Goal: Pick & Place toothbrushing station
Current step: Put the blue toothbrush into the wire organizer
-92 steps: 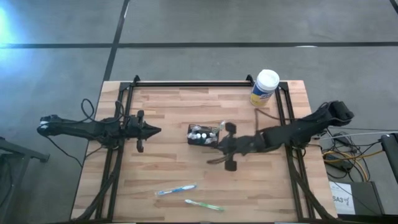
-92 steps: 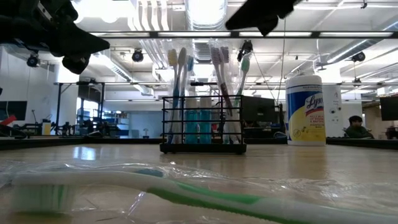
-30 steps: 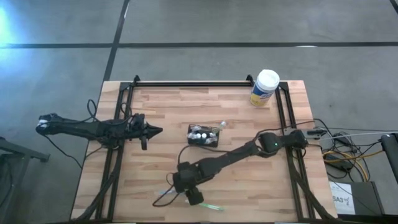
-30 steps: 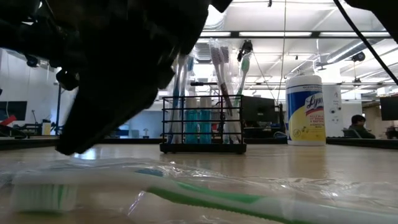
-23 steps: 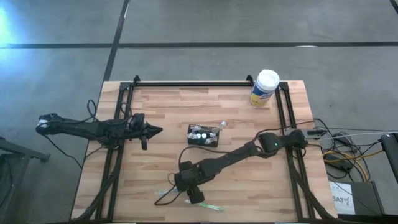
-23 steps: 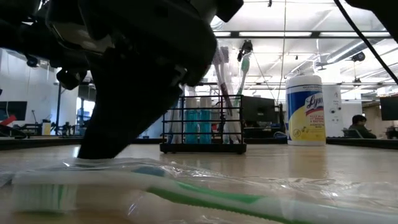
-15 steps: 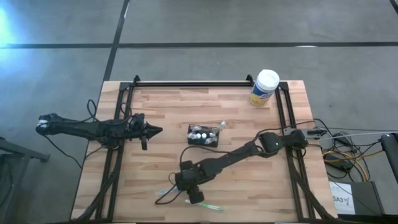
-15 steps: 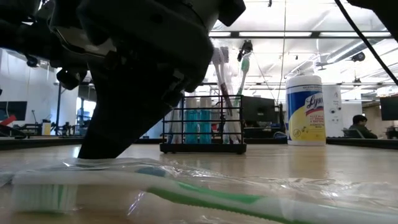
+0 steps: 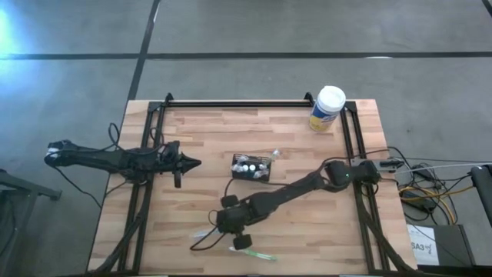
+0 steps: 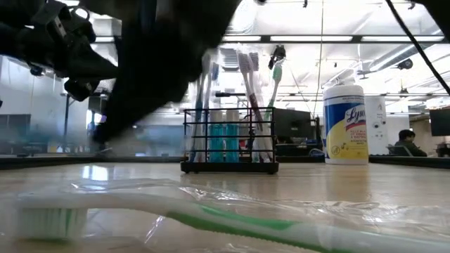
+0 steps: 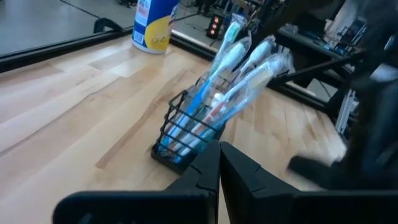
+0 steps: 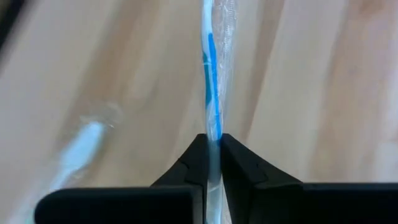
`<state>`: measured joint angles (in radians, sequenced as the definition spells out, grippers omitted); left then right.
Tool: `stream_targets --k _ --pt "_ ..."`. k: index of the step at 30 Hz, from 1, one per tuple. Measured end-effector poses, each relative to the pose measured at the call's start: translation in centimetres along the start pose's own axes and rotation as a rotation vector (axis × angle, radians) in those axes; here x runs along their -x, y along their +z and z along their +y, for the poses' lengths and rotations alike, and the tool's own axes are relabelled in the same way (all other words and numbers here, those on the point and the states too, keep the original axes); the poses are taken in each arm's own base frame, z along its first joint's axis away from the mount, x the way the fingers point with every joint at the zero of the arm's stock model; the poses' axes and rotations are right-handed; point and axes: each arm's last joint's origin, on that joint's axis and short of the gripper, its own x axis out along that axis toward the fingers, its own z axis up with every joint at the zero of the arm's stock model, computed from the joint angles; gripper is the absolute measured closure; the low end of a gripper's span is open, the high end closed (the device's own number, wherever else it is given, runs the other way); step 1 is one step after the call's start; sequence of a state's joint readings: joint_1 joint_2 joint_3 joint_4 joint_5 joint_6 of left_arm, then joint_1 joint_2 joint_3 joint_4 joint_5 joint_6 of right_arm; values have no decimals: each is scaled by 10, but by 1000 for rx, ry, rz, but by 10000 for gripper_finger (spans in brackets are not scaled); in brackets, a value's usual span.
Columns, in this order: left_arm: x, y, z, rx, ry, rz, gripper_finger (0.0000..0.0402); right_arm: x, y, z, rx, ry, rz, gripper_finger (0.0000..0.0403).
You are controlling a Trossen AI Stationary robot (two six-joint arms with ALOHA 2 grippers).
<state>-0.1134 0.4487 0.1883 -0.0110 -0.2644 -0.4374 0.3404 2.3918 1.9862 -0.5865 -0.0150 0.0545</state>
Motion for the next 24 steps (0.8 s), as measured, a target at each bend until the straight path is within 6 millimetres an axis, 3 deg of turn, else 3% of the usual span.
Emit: stream_targets --k 7,13,20,24 --pt "0 -6 1 -18 -20 65 390 63 23 10 70 -5 -133 384" --pt "-1 -10 2 -35 -35 86 390 143 32 22 114 4 -347 384" --pt "0 5 -6 -92 -130 -62 390 220 4 24 181 -14 -712 385" --pt "2 16 -11 -158 -200 -183 390 220 -31 18 203 -35 -827 385"
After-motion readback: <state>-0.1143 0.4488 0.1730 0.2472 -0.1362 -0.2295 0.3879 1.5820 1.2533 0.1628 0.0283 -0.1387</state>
